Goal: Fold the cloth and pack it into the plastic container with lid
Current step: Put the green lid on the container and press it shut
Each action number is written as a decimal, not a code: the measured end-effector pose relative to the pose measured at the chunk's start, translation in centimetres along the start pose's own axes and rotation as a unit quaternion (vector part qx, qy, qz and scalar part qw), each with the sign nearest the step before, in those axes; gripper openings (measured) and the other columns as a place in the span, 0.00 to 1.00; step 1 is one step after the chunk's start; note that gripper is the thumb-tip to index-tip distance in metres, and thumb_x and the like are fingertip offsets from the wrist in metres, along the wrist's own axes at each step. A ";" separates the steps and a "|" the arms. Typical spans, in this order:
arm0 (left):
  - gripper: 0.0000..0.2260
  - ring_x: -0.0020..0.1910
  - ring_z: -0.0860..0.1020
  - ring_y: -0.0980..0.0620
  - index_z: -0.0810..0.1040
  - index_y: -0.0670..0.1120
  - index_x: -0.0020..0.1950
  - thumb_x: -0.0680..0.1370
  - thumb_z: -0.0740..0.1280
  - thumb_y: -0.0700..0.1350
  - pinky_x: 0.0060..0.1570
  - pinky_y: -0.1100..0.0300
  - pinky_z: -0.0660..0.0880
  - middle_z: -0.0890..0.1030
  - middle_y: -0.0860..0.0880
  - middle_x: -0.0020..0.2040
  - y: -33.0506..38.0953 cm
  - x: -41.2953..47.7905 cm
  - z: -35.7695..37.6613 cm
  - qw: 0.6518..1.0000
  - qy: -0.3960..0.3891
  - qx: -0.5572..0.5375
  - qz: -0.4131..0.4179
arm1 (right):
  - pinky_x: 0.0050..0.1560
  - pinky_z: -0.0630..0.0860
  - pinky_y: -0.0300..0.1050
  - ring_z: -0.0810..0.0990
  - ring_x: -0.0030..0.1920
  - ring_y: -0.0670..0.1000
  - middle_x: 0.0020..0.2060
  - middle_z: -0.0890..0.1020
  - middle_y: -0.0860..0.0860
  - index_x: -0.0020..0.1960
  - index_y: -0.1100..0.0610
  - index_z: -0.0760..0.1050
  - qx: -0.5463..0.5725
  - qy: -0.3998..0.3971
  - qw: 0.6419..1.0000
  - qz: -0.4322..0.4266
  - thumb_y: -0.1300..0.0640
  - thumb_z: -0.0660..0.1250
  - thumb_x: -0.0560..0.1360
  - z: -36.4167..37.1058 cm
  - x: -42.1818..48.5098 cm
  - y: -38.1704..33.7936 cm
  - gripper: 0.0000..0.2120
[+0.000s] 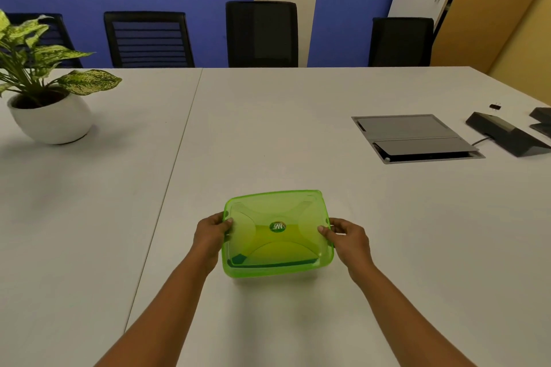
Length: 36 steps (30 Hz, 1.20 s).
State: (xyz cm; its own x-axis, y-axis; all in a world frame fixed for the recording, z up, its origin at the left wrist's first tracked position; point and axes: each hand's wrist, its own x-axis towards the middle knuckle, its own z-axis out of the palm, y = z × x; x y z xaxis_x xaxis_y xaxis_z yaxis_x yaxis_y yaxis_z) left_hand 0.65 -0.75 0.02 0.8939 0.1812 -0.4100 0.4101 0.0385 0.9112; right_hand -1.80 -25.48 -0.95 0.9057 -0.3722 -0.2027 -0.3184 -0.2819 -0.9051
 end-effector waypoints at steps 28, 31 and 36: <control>0.14 0.46 0.75 0.44 0.75 0.35 0.62 0.78 0.62 0.39 0.47 0.54 0.74 0.79 0.40 0.50 0.7 1.0 0.6 0.991 0.079 0.096 0.047 | 0.49 0.78 0.54 0.76 0.37 0.53 0.33 0.79 0.50 0.38 0.54 0.75 0.008 -0.019 1.000 0.007 0.53 0.70 0.72 0.2 2.5 0.1 0.07; 0.14 0.54 0.77 0.42 0.77 0.38 0.61 0.78 0.62 0.41 0.56 0.52 0.72 0.80 0.39 0.57 -0.3 0.3 0.7 0.985 0.082 0.145 0.052 | 0.50 0.77 0.54 0.77 0.39 0.54 0.34 0.79 0.51 0.37 0.53 0.76 -0.004 -0.008 1.000 0.009 0.53 0.71 0.71 0.0 1.9 1.2 0.07; 0.15 0.61 0.75 0.41 0.76 0.38 0.62 0.78 0.63 0.43 0.62 0.49 0.71 0.80 0.39 0.59 -0.7 0.5 0.7 0.980 0.083 0.172 0.052 | 0.50 0.79 0.54 0.77 0.37 0.55 0.39 0.79 0.53 0.42 0.57 0.77 0.000 -0.008 1.000 0.012 0.54 0.71 0.71 0.0 1.6 1.5 0.07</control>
State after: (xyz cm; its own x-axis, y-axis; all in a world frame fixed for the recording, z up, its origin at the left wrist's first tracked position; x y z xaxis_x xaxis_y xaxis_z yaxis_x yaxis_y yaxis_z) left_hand 0.94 -1.40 -0.86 0.9039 0.3253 -0.2777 0.3809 -0.3169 0.8686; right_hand -0.83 -26.48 -2.64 0.9022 -0.3644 -0.2309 -0.3406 -0.2732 -0.8996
